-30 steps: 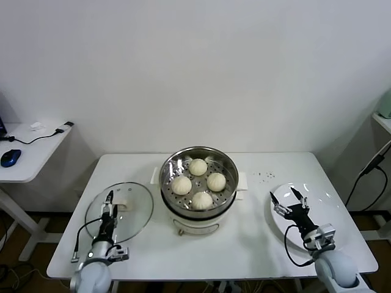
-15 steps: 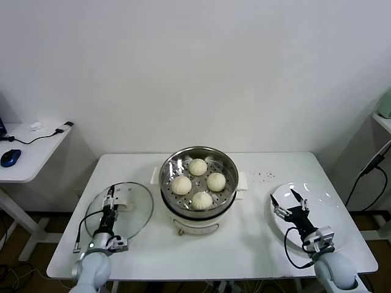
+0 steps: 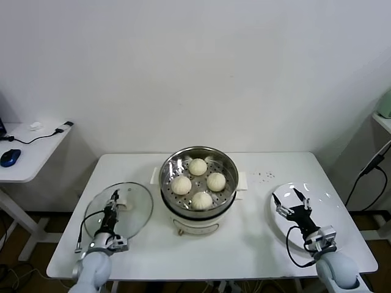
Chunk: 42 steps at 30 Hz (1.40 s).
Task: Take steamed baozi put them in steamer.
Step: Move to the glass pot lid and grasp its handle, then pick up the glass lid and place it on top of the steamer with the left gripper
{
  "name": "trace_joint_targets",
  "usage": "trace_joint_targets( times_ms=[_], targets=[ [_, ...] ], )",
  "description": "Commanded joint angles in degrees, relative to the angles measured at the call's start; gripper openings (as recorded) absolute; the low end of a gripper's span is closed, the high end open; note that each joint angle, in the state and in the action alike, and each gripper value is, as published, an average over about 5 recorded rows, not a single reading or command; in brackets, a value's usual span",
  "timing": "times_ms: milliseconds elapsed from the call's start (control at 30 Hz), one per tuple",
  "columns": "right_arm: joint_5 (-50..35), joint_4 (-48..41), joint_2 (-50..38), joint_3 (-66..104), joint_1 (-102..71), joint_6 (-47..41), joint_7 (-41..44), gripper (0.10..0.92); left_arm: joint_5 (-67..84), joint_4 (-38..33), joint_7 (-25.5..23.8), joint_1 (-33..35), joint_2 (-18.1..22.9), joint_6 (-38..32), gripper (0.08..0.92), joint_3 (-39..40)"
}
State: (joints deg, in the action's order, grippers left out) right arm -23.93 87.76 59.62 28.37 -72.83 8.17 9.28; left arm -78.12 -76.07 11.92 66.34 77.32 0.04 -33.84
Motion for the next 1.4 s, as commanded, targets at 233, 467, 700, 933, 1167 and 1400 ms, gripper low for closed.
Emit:
trace_joint_targets(
  times_ms=[233,467,700,933,1167,1400],
  targets=[
    [1.0,-1.5,0.2,0.0,1.3,0.4,0.1,0.823,3.9,-9.4,-1.4,3.6,-2.1,2.3,0.15,0.4],
    [1.0,-2.7,0.2,0.0,2.7,0.6,0.1,0.823,8.4,-27.5,-3.9,13.5,-7.6,12.4,0.15,-0.6],
    [1.7,-3.8,0.0,-0.7,4.4,0.9,0.1,0.823,7.5,-42.9,-5.4,22.1,-12.4,25.3,0.15,-0.6],
    [3.1,-4.9,-0.3,-2.0,6.0,0.9,-0.3,0.823,6.7,-51.3,-11.4,22.7,-17.6,35.4,0.15,2.9],
    [4.9,-6.6,-0.7,-3.3,8.1,0.9,-0.6,0.823,5.4,-51.3,-20.1,11.8,-22.2,43.8,0.15,11.8],
    [5.3,-8.4,-0.4,-3.8,10.0,1.0,-0.9,0.823,-6.5,-50.1,-37.5,-3.8,-15.7,45.0,0.15,23.8]
  ],
)
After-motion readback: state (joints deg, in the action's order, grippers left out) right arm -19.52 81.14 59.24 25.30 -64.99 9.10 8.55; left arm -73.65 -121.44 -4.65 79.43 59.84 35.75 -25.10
